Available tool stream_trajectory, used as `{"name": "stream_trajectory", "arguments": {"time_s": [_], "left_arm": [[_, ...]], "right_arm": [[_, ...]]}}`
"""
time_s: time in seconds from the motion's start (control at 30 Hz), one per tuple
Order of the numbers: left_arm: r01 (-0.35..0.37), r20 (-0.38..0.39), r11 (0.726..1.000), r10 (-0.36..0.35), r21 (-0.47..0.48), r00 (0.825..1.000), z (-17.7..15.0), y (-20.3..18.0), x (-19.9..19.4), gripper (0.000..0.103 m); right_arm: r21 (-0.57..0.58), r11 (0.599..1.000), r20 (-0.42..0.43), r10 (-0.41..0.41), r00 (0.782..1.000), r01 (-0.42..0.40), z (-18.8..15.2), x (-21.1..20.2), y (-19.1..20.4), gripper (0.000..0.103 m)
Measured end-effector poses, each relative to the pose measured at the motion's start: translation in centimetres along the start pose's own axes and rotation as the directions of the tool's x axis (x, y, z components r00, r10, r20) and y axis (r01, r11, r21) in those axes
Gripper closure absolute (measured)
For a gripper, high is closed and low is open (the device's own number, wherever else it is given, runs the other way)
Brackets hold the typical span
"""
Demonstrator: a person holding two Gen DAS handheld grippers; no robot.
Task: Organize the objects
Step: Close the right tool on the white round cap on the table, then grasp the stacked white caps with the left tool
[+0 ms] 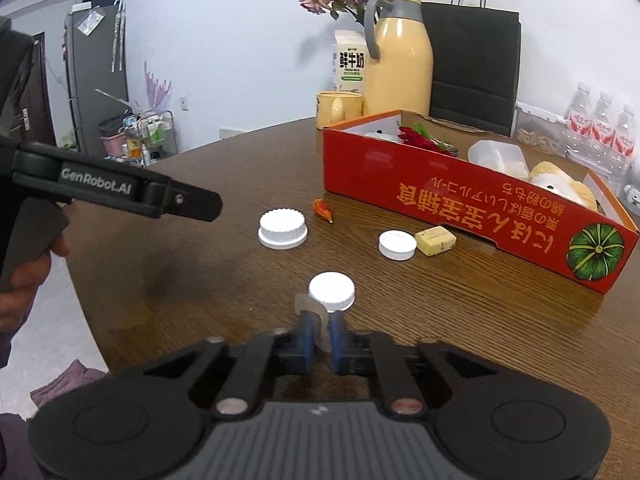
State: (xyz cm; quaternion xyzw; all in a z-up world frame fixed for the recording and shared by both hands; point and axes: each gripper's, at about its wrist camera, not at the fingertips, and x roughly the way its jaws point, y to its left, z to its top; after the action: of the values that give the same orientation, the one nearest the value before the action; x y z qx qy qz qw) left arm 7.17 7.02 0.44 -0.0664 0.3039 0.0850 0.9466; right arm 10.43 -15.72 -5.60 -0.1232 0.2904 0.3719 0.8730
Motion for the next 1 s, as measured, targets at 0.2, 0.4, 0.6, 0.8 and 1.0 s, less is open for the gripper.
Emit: {"name": "stream_trajectory", "arguments": {"time_s": [0.2, 0.4, 0.6, 0.8, 1.0], "left_arm": [[-0.002, 0.0, 1.0, 0.002, 0.0, 1.0, 0.0, 0.0, 0.0, 0.0], [-0.008, -0.011, 1.0, 0.009, 0.002, 1.0, 0.0, 0.0, 0.6, 0.0], [-0.025, -0.041, 0.999, 0.026, 0.019, 0.999, 0.2, -0.7, 2.5, 0.0], [-0.044, -0.05, 0.998, 0.047, 0.051, 0.998, 0.8, -2.1, 4.3, 0.0], [-0.039, -0.059, 0.996, 0.044, 0.081, 0.997, 1.1, -3.5, 5.9, 0.015]], "right_arm": [[0.001, 1.0, 0.025, 0.004, 1.0, -0.004, 0.0, -0.5, -0.1, 0.099], [0.012, 1.0, 0.069, -0.011, 0.998, 0.011, 0.4, -1.4, -0.6, 0.099], [0.042, 0.998, 0.095, -0.049, 0.994, 0.045, 0.6, -2.1, -1.9, 0.099], [0.078, 0.993, 0.101, -0.097, 0.99, 0.089, 0.4, -2.3, -3.3, 0.099], [0.115, 0.984, 0.107, -0.146, 0.983, 0.134, 0.3, -2.6, -5.0, 0.099]]}}
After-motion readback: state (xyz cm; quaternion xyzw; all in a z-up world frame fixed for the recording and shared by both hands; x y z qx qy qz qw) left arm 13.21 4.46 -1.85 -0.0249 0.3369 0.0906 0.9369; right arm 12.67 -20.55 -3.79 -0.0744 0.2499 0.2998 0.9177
